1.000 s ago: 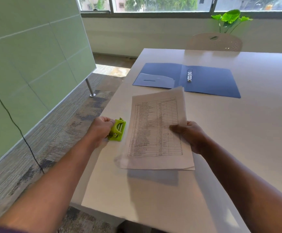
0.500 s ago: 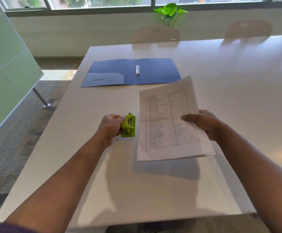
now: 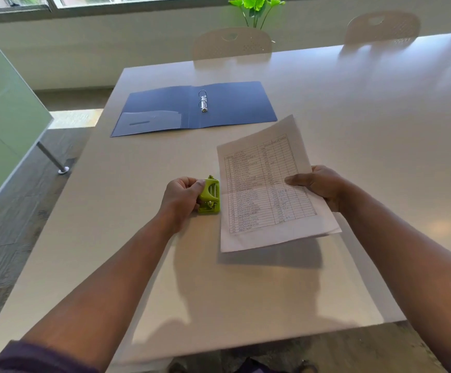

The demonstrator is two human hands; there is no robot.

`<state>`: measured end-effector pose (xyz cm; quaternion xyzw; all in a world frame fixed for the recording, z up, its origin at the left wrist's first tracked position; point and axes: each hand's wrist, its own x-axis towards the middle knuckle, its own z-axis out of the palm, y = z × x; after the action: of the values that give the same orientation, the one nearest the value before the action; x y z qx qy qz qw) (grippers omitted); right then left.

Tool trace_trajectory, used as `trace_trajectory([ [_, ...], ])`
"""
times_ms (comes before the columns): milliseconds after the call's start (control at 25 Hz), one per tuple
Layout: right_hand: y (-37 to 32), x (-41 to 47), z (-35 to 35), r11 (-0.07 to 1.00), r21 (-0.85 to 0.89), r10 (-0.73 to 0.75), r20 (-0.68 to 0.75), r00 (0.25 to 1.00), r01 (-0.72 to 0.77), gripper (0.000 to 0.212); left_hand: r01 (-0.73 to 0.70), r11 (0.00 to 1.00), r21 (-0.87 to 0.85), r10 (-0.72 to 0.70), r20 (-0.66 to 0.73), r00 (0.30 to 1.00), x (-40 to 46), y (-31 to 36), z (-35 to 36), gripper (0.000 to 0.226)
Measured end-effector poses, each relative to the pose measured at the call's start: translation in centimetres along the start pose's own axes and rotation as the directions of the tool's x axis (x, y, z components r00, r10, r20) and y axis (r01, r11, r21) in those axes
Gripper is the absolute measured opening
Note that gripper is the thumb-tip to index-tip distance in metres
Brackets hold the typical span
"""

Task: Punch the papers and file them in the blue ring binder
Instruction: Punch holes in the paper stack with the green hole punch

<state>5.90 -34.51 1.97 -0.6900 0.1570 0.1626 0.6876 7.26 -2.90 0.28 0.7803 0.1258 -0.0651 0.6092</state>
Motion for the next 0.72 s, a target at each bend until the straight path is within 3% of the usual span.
trace_trajectory([
  [440,-1.2,1.0,1.9,0.998,-0.07,0.006,0.019,1.0,-0.004,0.029,-0.113,0.993,0.022,0.113,-0.015,0.993,-0.1,-0.6,0.0,0.023],
  [720,-1.0,1.4,3.4,0.998,-0.07,-0.004,0.007,1.0,0.004,0.017,-0.132,0.991,-0.02,0.132,0.003,0.991,-0.1,-0.8,-0.1,0.027],
])
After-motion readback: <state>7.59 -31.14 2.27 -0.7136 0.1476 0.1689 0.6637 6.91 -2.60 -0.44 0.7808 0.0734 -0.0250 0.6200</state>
